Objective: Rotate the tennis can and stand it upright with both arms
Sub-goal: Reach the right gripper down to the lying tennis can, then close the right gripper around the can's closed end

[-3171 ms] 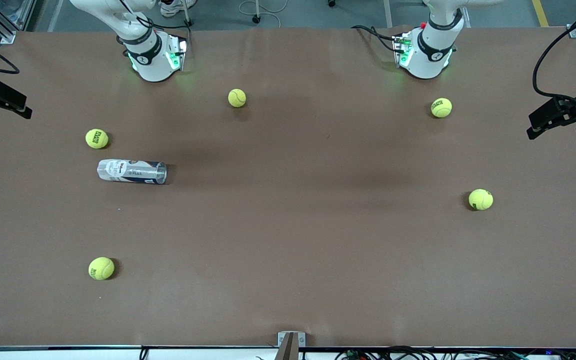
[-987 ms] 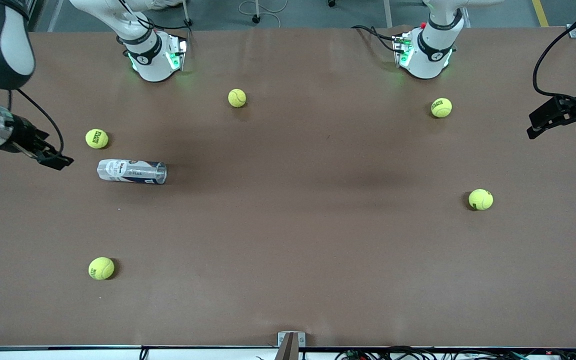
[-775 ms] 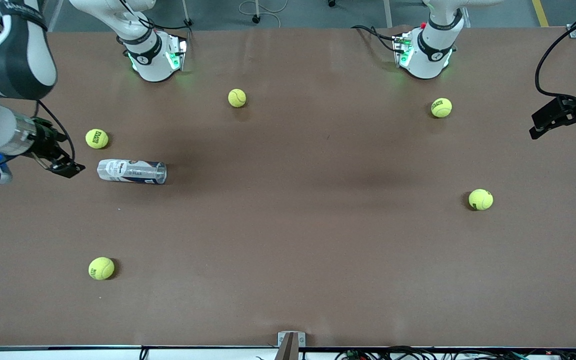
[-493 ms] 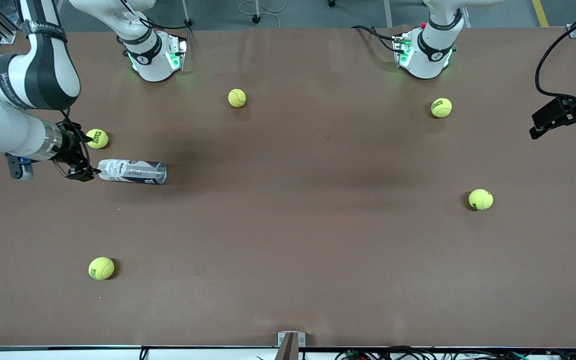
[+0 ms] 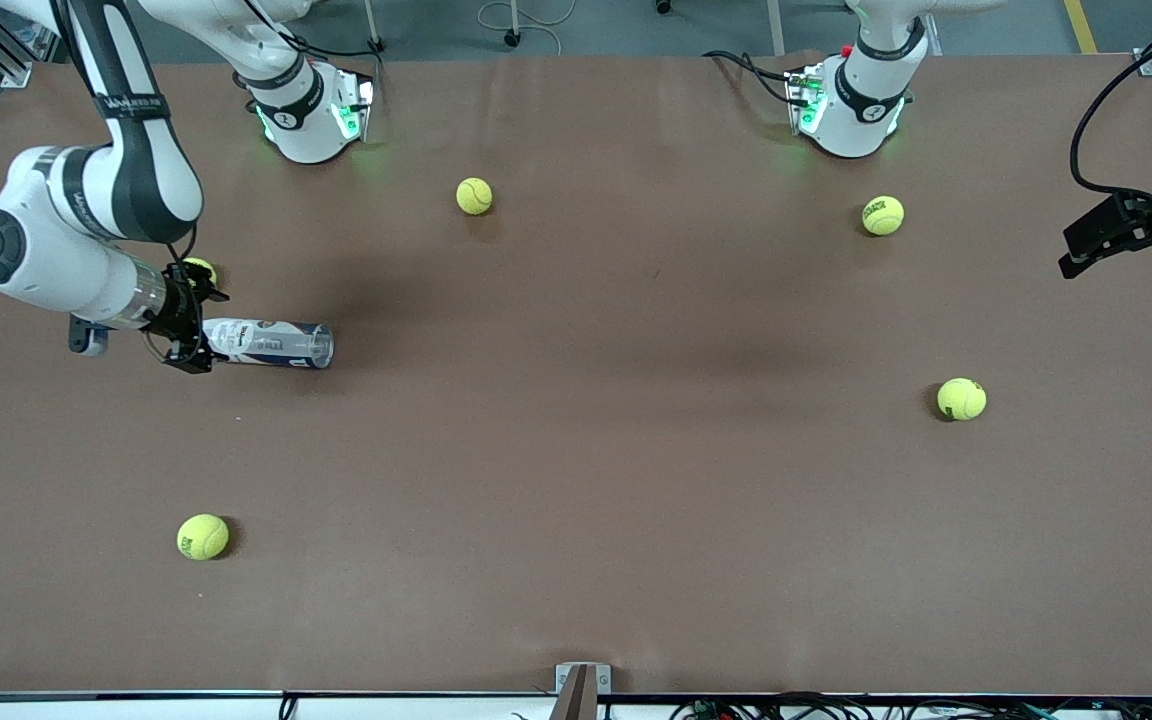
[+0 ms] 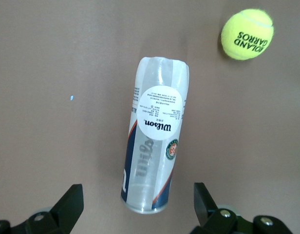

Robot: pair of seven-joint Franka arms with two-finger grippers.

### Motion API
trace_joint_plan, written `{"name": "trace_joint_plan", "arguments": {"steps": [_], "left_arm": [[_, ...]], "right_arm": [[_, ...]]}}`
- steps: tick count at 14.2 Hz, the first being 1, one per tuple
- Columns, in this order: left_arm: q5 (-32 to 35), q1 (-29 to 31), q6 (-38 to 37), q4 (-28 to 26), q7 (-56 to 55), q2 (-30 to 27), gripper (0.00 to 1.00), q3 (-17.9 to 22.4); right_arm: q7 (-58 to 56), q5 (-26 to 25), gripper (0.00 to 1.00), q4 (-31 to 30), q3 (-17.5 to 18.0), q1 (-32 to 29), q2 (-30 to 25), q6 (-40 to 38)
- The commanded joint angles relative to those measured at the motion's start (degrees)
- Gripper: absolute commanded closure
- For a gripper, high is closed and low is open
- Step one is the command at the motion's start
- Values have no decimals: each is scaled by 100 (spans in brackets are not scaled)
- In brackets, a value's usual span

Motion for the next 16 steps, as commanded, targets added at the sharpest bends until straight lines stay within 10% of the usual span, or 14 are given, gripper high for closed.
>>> {"name": "trace_joint_plan", "arguments": {"steps": [1, 16], "left_arm": [[-61, 41, -39, 18, 27, -21, 0, -21], [-61, 41, -22, 18, -26, -3, 0, -39]], "right_arm": [[308, 115, 0, -195, 16, -7, 243, 435], [1154, -289, 0, -371, -125, 134, 841, 867]]}}
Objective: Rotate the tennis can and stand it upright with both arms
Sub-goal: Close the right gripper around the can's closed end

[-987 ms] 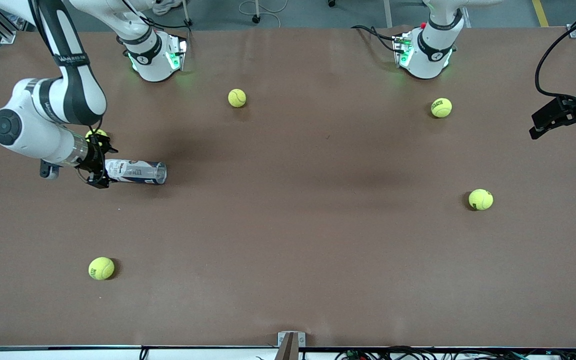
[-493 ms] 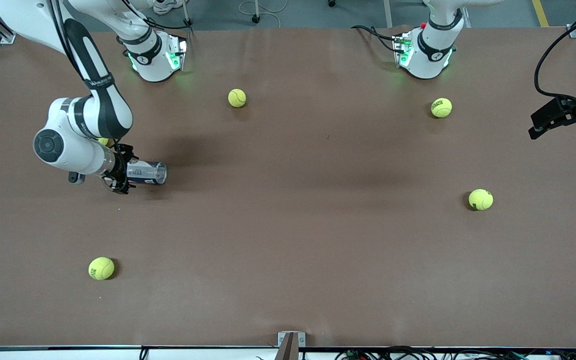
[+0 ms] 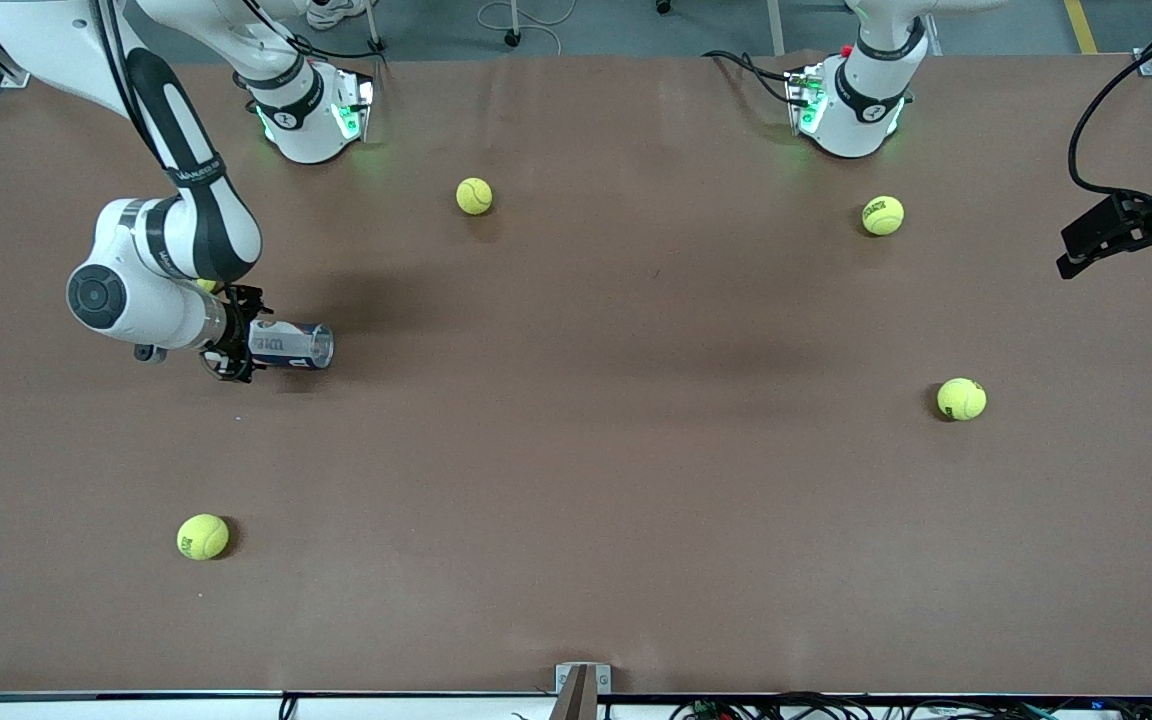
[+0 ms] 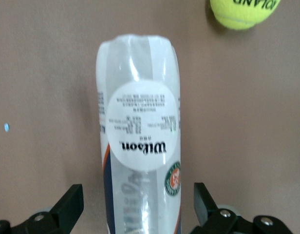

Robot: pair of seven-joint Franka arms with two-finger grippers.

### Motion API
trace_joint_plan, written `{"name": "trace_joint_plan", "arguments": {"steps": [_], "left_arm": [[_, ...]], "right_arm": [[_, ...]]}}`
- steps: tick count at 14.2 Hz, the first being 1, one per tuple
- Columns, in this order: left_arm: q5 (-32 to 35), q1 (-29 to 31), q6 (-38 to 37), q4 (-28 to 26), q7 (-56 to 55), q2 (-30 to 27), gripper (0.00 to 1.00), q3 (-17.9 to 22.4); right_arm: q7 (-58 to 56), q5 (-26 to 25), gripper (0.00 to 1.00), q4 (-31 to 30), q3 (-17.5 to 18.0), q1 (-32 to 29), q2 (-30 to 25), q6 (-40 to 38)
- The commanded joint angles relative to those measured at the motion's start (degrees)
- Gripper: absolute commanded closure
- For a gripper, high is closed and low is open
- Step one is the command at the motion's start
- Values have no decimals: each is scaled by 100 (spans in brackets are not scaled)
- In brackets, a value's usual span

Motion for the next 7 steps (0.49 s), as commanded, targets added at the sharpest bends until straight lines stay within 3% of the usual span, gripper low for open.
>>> {"name": "trace_joint_plan", "arguments": {"steps": [1, 7], "left_arm": [[-61, 42, -22, 24, -26, -8, 0, -27], [-61, 42, -22, 24, -26, -8, 0, -18]], "right_arm": [[23, -274, 0, -121, 11, -202, -83, 149], [-4, -626, 0, -410, -6, -317, 101, 806]]}}
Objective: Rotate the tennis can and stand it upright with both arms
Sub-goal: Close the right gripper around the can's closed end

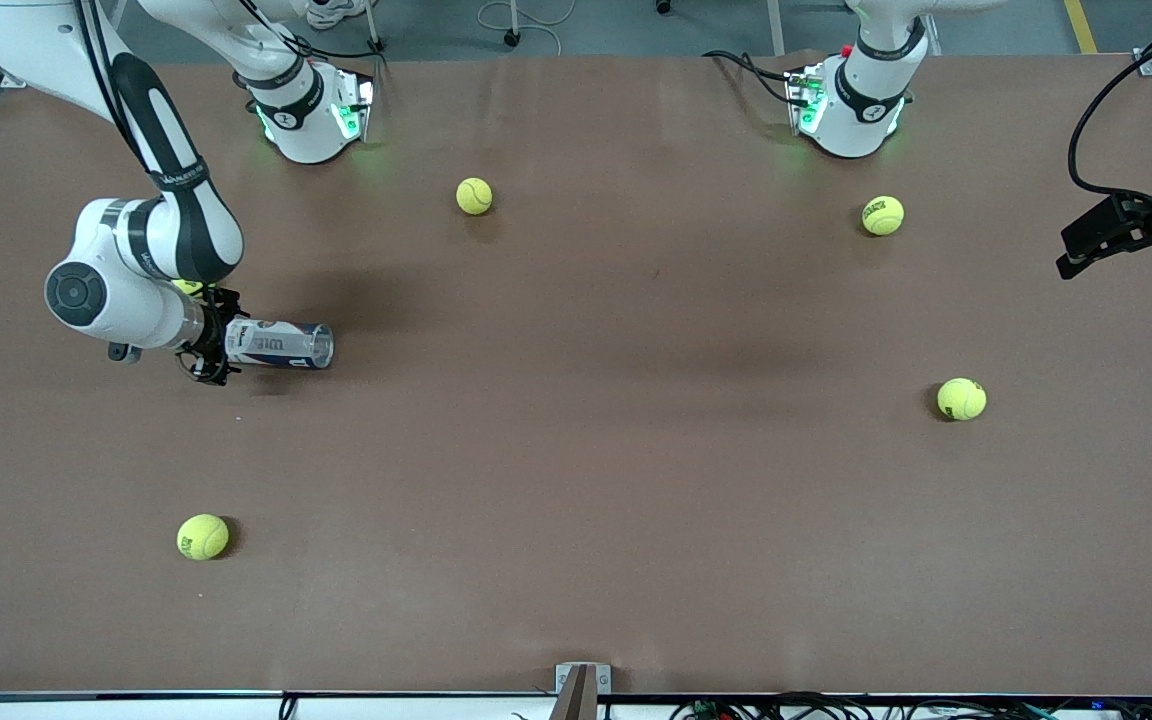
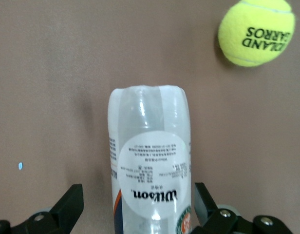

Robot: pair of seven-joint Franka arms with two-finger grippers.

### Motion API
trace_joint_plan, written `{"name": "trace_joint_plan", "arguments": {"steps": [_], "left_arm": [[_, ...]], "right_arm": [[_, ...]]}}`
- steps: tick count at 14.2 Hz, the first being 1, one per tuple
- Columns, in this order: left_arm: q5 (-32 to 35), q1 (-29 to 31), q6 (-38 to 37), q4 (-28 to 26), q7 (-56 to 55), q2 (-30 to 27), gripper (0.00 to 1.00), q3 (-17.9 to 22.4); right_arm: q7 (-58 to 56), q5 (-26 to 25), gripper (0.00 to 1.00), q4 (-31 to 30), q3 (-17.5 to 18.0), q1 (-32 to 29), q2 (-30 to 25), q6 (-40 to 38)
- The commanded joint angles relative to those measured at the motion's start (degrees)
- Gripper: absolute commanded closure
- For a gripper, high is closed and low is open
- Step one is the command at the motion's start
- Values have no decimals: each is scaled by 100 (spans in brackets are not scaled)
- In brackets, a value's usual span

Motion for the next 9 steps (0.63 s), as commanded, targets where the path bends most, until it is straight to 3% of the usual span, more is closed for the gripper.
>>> {"name": "trace_joint_plan", "arguments": {"steps": [1, 5, 9], "left_arm": [[-61, 42, -22, 18, -26, -9, 0, -19], [-61, 42, -30, 18, -26, -18, 0, -19], [-61, 42, -30, 26, -26, -9, 0, -27]], "right_arm": [[-6, -176, 0, -327, 27, -76, 101, 575], [-41, -203, 1, -381, 26, -85, 190, 735], [-120, -211, 15, -389, 35, -76, 216, 674]]}}
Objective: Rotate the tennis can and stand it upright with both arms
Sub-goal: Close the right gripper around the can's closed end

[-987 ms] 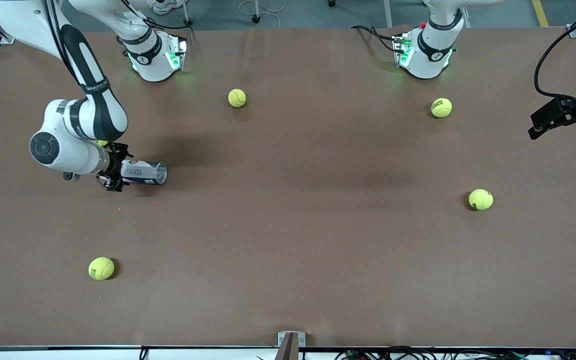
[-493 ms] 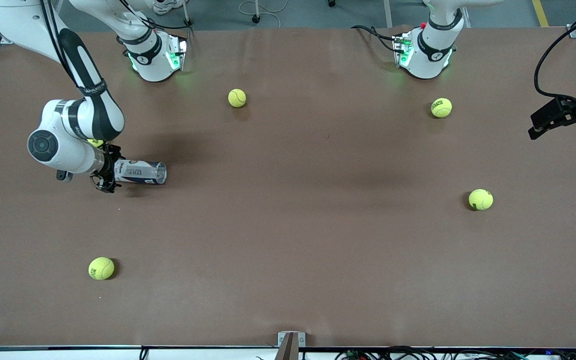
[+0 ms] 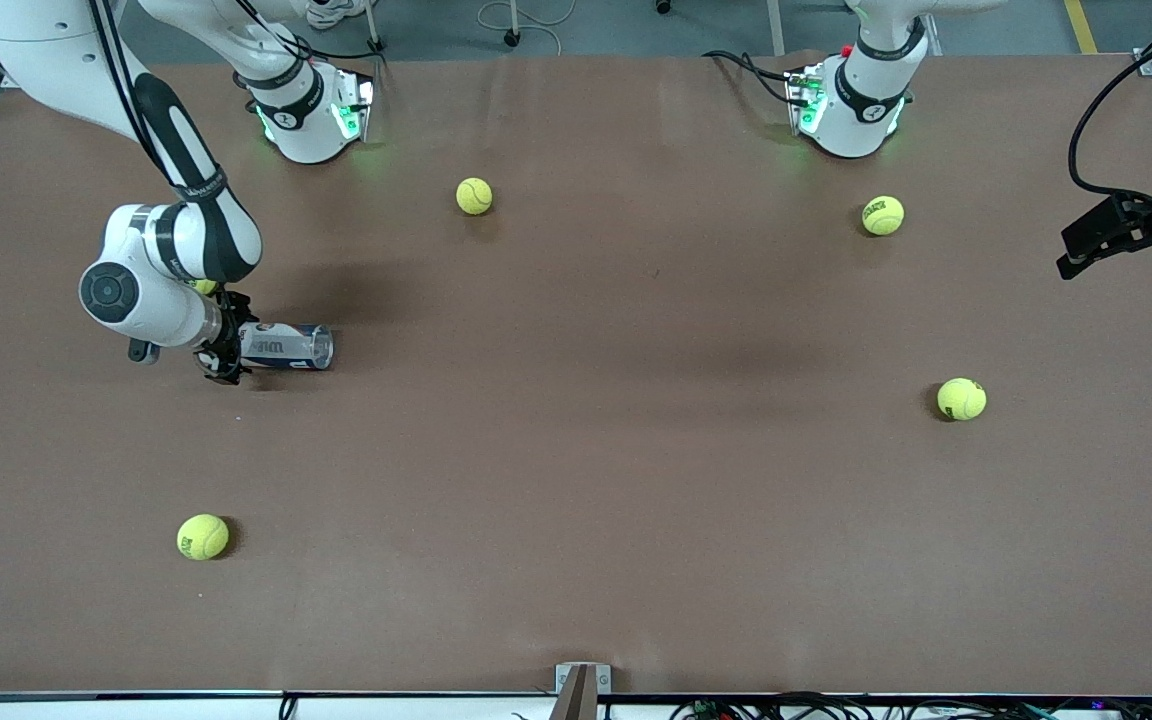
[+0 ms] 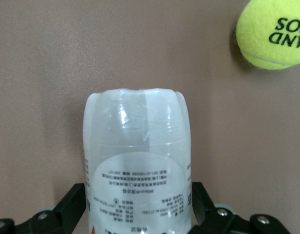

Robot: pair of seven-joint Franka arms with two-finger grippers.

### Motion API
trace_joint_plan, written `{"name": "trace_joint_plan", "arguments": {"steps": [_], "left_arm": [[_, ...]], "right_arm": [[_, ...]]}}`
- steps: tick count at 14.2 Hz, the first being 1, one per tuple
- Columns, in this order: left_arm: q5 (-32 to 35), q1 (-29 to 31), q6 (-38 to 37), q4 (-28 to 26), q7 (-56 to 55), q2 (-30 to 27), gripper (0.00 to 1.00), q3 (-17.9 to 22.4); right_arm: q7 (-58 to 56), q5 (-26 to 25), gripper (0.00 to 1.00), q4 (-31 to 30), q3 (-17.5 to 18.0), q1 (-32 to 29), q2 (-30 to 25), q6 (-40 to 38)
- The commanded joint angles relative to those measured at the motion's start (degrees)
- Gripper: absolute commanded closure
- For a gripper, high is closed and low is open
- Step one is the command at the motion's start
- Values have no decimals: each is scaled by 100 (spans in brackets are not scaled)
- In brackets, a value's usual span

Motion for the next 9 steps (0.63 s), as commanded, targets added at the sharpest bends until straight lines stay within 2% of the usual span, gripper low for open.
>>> {"name": "trace_joint_plan", "arguments": {"steps": [1, 3, 9], "left_arm": [[-61, 32, -30, 29, -23, -9, 0, -30], [-61, 40, -30, 29, -23, -9, 0, -30], [-61, 41, -30, 29, -23, -18, 0, -30]], "right_arm": [[-147, -45, 22, -116, 46, -60, -58, 21], [-200, -45, 28, -116, 46, -60, -66, 3], [-174, -36, 33, -81, 72, 45, -66, -67]]}}
